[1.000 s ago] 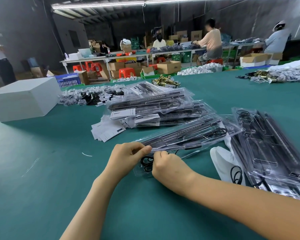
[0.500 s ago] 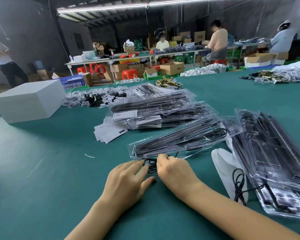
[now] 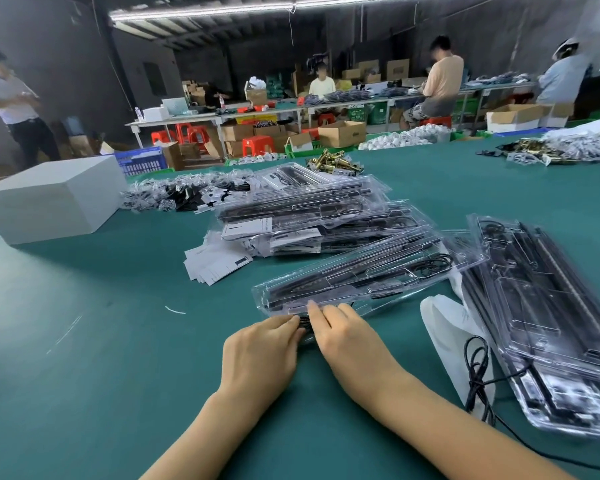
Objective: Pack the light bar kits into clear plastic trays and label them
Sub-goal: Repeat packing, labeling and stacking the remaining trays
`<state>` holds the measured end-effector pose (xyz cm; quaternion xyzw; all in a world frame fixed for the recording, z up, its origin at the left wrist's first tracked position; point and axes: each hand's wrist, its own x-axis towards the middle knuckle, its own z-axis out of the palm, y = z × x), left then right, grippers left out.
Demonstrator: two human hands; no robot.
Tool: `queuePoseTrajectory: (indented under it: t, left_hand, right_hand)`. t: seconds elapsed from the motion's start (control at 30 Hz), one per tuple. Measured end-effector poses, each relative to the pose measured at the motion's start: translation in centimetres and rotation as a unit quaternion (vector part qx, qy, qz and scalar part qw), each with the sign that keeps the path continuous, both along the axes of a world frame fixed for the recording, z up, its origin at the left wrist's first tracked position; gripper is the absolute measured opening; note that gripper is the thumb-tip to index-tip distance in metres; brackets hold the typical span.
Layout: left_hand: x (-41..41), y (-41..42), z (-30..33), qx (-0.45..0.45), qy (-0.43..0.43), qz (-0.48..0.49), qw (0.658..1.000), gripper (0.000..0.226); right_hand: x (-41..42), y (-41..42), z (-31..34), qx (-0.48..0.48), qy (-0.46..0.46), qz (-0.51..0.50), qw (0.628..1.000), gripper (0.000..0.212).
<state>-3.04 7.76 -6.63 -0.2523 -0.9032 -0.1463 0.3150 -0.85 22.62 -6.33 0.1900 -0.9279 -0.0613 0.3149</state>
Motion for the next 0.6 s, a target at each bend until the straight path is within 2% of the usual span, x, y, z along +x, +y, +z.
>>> queuePoseTrajectory:
  t: [0.1,0.17,0.23,0.33,0.43,0.5,0.6]
  left_hand:
    - [0.13,0.44,0.15,-0.022,-0.034,0.042,0.998,0.015]
    - [0.16,0.62,0.41,-0.016,-0.044,0.053,0.998,0.017]
    - [0.14,0.65,0.48,-0.010,-0.064,0.075,0.995,0.008]
    - [-0.22,0.39,0.01,-0.004,-0.116,0.118,0.986,0.026]
    - [-0.23,0.50,-0.10,-0.009,-0.137,0.141,0.980,0.030]
    - [-0.06,0.65,-0.18,-0.001,-0.147,0.148,0.978,0.029]
    - [0.28,0.61,-0.24,0.060,-0.150,0.127,0.979,0.025]
  right_hand:
    - [0.53,0.32,-0.49,-0.078,0.011,0.017,0.997,0.026]
    - [0.76,0.51,-0.51,-0.096,0.014,0.008,0.995,0.022]
    - [0.90,0.45,-0.31,-0.086,0.027,-0.005,0.996,0.023]
    - [0.96,0.16,-0.25,-0.064,0.058,-0.026,0.996,0.027]
    - [0.88,0.40,-0.17,-0.080,0.070,-0.021,0.994,0.030]
    - [0.92,0.68,-0.22,-0.064,0.058,-0.010,0.996,0.029]
    - [1.14,0.79,-0.37,-0.045,0.006,-0.015,0.999,0.018]
